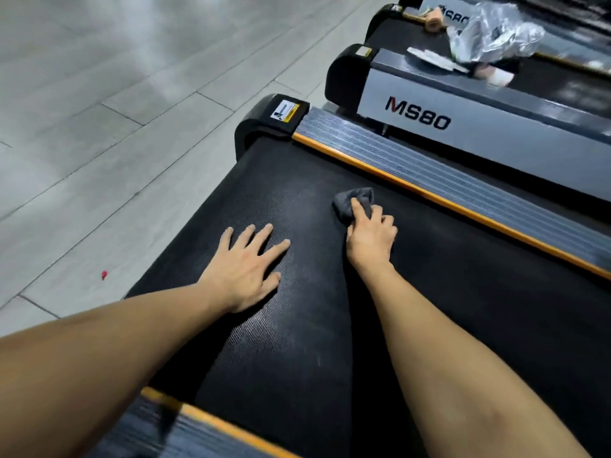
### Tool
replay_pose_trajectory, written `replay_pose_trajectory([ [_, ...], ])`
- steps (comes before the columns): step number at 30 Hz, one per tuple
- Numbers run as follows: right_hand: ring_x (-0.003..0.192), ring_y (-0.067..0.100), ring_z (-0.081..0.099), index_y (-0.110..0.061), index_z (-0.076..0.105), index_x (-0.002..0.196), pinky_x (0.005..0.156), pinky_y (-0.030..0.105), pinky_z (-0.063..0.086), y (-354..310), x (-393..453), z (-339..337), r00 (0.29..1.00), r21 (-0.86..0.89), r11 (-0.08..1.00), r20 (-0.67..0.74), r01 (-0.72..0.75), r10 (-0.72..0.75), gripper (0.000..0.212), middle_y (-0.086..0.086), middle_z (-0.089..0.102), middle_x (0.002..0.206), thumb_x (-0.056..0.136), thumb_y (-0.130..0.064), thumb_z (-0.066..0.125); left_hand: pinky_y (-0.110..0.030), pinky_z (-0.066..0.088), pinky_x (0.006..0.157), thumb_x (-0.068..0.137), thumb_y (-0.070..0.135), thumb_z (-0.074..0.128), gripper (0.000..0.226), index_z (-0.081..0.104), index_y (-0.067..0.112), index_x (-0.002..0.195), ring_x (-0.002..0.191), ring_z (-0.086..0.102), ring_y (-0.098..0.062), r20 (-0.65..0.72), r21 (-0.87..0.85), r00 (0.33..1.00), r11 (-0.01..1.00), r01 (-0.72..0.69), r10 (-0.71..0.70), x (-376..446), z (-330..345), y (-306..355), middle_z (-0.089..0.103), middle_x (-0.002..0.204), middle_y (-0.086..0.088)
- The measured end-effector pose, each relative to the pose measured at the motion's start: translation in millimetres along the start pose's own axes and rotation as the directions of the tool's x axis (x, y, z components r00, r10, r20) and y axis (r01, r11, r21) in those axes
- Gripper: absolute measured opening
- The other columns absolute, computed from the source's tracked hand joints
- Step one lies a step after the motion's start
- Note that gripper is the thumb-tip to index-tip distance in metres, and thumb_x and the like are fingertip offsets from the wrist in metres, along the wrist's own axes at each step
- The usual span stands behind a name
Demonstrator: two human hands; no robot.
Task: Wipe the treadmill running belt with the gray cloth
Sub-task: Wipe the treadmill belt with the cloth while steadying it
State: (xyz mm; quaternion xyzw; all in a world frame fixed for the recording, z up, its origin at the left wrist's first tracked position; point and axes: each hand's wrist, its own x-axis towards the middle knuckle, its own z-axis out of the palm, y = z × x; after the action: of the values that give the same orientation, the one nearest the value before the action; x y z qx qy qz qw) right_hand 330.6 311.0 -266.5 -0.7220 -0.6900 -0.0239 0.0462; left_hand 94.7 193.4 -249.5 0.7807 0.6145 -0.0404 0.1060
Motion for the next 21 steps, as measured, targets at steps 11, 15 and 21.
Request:
replay_pose_trajectory([
  [11, 0.117, 0.041, 0.045, -0.027, 0.049, 0.142, 0.093, 0.049, 0.038, -84, 117, 24, 0.952, 0.137, 0.943, -0.081, 0.305, -0.296, 0.049, 0.017, 0.046, 0.135, 0.094, -0.027, 0.053, -0.062, 0.001, 0.123, 0.1, 0.069, 0.017, 0.065, 0.005, 0.046, 0.159, 0.158, 0.005, -0.027, -0.186, -0.037, 0.982, 0.999, 0.005, -0.012, 25, 24, -21, 0.006, 0.171, -0.001],
  [15, 0.123, 0.038, 0.043, -0.03, 0.049, 0.141, 0.094, 0.047, 0.038, -123, 146, 27, 0.901, 0.128, 0.892, -0.047, 0.433, -0.43, 0.046, 0.014, 0.046, 0.138, 0.095, -0.028, 0.05, -0.061, -0.001, 0.123, 0.1, 0.069, 0.017, 0.064, 0.001, 0.049, 0.158, 0.158, 0.001, -0.025, -0.179, -0.037, 0.984, 0.999, 0.021, -0.027, 22, 23, -20, 0.002, 0.171, 0.002],
  [21, 0.124, 0.035, 0.044, -0.035, 0.049, 0.142, 0.102, 0.046, 0.039, -122, 148, 26, 0.857, 0.225, 0.83, -0.058, 0.51, -0.512, 0.048, 0.011, 0.048, 0.138, 0.095, -0.023, 0.05, -0.057, -0.002, 0.124, 0.099, 0.072, 0.015, 0.064, -0.003, 0.052, 0.156, 0.158, -0.001, -0.021, -0.168, -0.022, 0.986, 1.0, 0.012, -0.016, 22, 22, -24, 0.0, 0.171, 0.006],
])
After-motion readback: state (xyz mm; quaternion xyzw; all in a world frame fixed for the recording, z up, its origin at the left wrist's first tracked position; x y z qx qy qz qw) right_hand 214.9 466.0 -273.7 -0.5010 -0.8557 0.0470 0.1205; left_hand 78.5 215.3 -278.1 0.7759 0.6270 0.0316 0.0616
